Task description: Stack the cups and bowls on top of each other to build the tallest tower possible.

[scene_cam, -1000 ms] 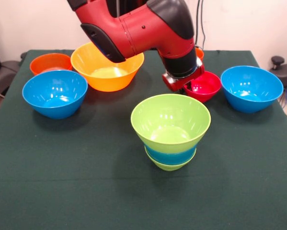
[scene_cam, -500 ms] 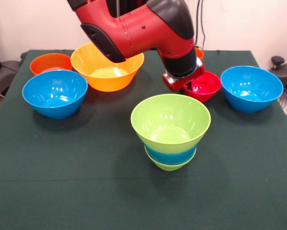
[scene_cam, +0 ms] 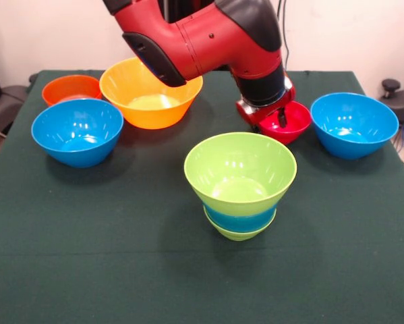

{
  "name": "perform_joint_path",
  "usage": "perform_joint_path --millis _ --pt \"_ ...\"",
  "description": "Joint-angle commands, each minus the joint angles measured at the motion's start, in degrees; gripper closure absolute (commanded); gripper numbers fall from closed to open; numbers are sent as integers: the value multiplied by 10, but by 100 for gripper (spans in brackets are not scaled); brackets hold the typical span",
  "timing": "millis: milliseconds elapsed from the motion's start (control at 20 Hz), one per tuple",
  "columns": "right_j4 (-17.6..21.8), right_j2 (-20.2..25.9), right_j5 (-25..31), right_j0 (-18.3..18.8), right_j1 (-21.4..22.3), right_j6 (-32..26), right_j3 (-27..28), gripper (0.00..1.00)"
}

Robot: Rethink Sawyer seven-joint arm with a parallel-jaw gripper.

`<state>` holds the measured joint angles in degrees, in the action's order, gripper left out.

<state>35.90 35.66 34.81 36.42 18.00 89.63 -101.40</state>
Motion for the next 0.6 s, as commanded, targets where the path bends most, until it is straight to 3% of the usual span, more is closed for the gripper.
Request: perform_joint_path --millis 50,450,500,600 --pt "62 -41 -12 -18 -36 -36 47 0" --pt "63 -43 -14 -23 -38 -33 50 0" --pt "63 -43 -12 -23 -38 -34 51 100" --pt "63 -43 -11 -23 -38 -35 51 100"
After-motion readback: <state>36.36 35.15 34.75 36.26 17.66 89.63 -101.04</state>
